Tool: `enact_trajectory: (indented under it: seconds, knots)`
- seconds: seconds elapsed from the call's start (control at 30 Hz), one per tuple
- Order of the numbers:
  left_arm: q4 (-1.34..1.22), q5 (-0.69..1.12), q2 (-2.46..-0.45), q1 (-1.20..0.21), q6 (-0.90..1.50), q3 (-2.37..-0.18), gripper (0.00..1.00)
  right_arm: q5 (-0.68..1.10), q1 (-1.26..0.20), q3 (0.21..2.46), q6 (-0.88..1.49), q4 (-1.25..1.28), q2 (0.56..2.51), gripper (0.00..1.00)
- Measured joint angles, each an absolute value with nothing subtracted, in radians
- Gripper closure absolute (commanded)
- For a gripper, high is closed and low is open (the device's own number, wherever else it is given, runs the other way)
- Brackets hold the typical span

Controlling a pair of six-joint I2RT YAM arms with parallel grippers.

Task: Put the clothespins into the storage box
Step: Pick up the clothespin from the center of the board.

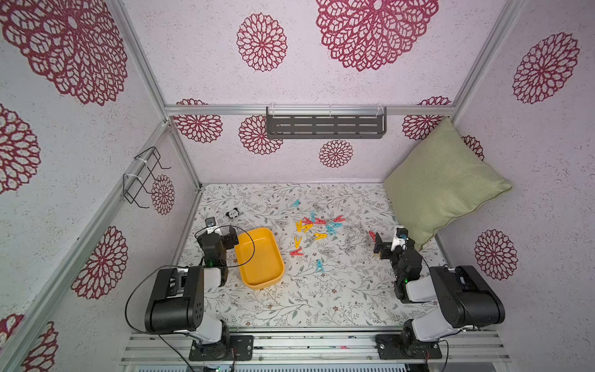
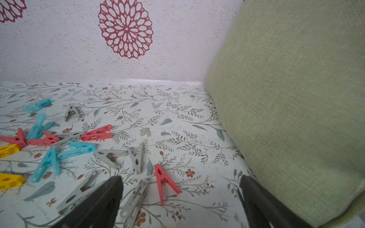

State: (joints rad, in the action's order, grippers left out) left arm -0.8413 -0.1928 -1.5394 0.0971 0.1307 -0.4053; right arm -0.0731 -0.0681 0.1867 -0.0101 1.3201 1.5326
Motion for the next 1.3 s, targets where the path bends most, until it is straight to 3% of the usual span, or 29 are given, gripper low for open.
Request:
enact_trajectory:
  seconds: [0.93,1.07,1.3]
  knots:
    - [-0.841,-0.192,-1.539,0.102,0.131,-0.408,0.03,-0.091,-0.066,0.187,-0.009,1.320,1.533,0.01]
    - [-0.842,-0.258,-1.528,0.102,0.151,-0.407,0.03,-0.132,-0.066,0.163,-0.002,1.361,1.530,0.01]
    - [-0.505,-0.431,-1.328,0.089,0.221,-0.566,0.03,-0.230,-0.068,0.133,0.026,1.266,1.339,0.01]
